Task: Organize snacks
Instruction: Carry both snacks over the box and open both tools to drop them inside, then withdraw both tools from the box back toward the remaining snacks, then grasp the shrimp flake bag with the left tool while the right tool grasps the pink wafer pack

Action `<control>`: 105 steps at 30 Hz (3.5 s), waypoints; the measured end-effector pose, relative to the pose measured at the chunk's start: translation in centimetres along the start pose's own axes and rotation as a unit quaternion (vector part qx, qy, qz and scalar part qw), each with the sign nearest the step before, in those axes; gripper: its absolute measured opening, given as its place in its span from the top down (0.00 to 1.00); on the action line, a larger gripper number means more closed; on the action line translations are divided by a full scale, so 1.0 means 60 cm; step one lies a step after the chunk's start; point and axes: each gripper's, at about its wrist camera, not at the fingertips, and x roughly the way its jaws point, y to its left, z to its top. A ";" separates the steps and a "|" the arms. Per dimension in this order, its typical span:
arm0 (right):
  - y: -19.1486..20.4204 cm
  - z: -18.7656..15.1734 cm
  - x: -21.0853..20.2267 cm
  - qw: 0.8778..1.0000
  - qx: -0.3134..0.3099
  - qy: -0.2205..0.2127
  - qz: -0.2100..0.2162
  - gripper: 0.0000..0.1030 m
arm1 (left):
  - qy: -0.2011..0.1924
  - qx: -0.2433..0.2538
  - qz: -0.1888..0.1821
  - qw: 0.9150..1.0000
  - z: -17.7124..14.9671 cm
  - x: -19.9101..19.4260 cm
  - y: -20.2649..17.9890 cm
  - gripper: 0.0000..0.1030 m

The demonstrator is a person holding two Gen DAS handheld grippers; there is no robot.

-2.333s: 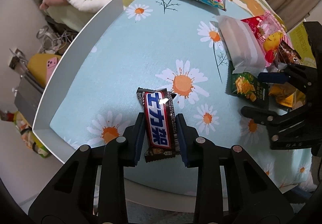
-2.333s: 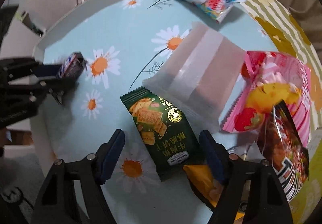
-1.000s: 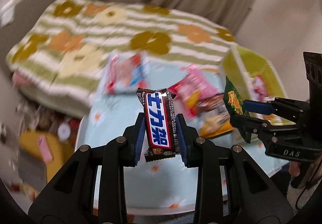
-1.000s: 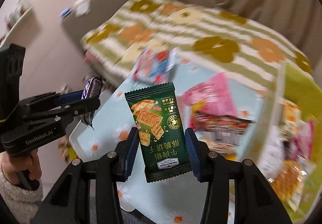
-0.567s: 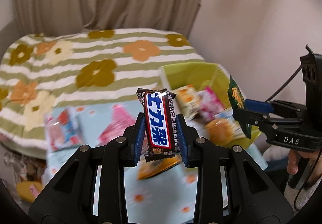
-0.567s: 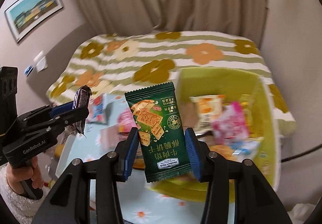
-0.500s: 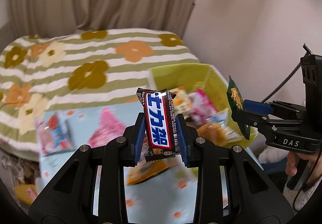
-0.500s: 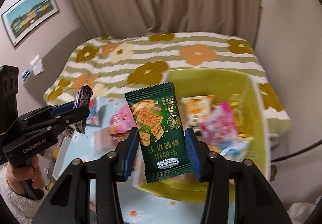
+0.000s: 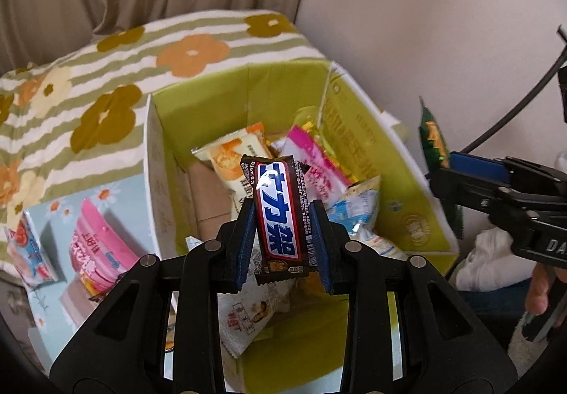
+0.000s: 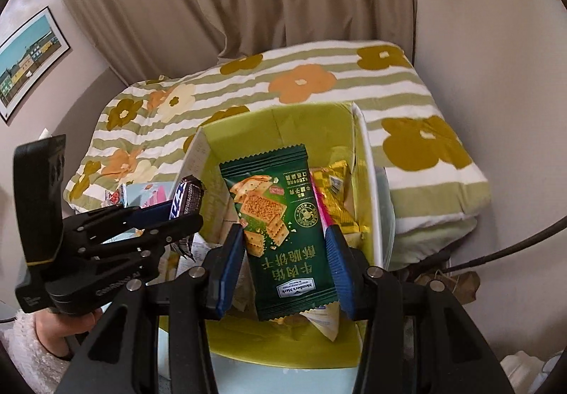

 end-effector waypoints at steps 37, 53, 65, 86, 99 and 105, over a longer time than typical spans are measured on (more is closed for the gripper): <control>-0.004 -0.028 0.008 1.000 -0.011 -0.023 0.012 0.00 | -0.035 0.000 0.079 0.996 -0.064 -0.089 0.031 0.00; 0.112 -0.023 -0.037 0.991 -0.110 -0.060 0.040 0.00 | -0.086 -0.073 0.136 0.984 -0.121 -0.208 0.108 0.00; 0.249 -0.003 -0.014 0.989 -0.117 -0.087 0.037 0.00 | -0.106 -0.125 0.171 0.972 -0.164 -0.279 0.303 0.00; 0.526 -0.071 0.212 0.995 -0.097 -0.014 0.027 0.00 | -0.009 -0.122 0.077 0.990 -0.192 -0.211 0.639 0.01; 0.547 -0.142 0.345 0.993 -0.104 0.043 0.019 0.00 | 0.036 -0.134 0.067 0.988 -0.176 -0.038 0.695 0.00; 0.558 -0.159 0.393 0.988 -0.138 0.060 0.023 0.00 | 0.056 -0.145 0.097 0.983 -0.177 0.020 0.703 0.00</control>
